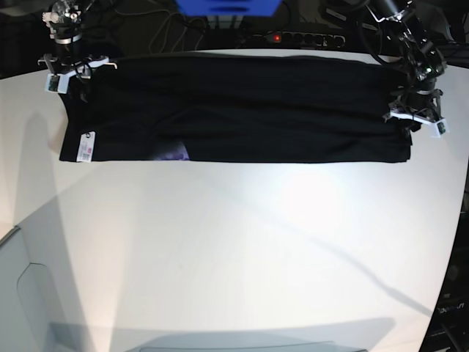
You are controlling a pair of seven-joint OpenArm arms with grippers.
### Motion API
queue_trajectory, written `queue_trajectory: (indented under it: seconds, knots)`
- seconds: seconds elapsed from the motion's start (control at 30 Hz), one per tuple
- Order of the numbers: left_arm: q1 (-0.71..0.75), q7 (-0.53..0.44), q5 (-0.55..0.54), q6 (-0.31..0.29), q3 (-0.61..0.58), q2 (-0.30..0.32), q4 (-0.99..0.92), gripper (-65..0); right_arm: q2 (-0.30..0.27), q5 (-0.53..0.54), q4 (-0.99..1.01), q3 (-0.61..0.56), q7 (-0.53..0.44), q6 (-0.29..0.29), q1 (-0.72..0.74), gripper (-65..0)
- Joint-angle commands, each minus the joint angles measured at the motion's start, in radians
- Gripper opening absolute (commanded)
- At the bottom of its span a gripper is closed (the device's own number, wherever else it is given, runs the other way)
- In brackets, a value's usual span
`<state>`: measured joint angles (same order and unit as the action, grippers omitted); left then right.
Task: Fold the T-shirt properly
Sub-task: 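Regrasp the strip ends with both grippers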
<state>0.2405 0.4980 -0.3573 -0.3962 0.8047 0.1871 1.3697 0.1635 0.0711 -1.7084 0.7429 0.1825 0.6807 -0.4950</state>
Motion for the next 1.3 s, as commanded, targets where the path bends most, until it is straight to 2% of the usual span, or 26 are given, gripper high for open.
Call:
queue_trajectory:
  seconds: [0.0,0.17,0.27,0.37,0.43,0.53,0.6,0.8,1.0,1.17,1.2,1.27]
  knots:
    - [0.001,-0.002,-0.006,-0.002,0.006,0.015,0.015,-42.4,-0.006,0.020,-0.031,0.010,-0.027,0.017,-0.004,-42.2]
    - [0.001,-0.002,-0.006,-0.002,0.006,0.015,0.015,-42.4,-0.006,0.072,-0.127,0.065,-0.022,0.017,-0.011,-34.0]
    - [0.003,-0.002,-0.006,-0.002,0.006,0.015,0.015,-42.4,-0.006,0.141,-0.160,0.085,-0.021,0.017,-0.017,-31.5]
    - [0.003,0.000,-0.006,-0.002,0.006,0.015,0.017,-41.4,-0.006,0.167,-0.175,0.073,-0.019,0.017,-0.047,-30.1]
    - [0.003,0.000,-0.006,-0.002,0.006,0.015,0.017,-34.7,-0.006,0.169,-0.175,0.031,-0.019,0.017,-0.072,-30.1]
    - [0.012,-0.002,-0.006,-0.002,0.006,0.015,0.017,-18.0,-0.006,0.166,-0.167,-0.036,-0.019,0.017,-0.097,-30.1]
    - [0.020,-0.005,-0.006,-0.002,0.006,0.015,0.018,-12.3,-0.006,0.164,-0.146,-0.072,-0.019,0.017,-0.101,-30.1]
    - [0.024,-0.008,-0.006,-0.002,0.006,0.015,0.024,-11.8,-0.006,0.161,-0.022,-0.090,-0.021,0.017,-0.049,-30.2]
    - [0.038,-0.009,-0.007,-0.004,0.006,0.015,0.026,-11.7,-0.006,0.042,0.086,-0.090,-0.025,0.017,0.014,-30.2]
    - [0.058,-0.009,-0.012,-0.005,0.006,0.015,0.029,-11.7,-0.006,0.014,0.133,-0.085,-0.025,0.017,0.040,-30.2]
    - [0.067,-0.009,-0.029,-0.008,0.006,0.015,0.038,-11.7,-0.006,0.014,0.140,-0.087,-0.025,0.017,0.040,-30.2]
    - [0.095,-0.003,-0.084,-0.057,0.006,0.018,0.044,-11.9,-0.006,0.014,0.143,-0.085,-0.027,0.017,0.046,-30.2]
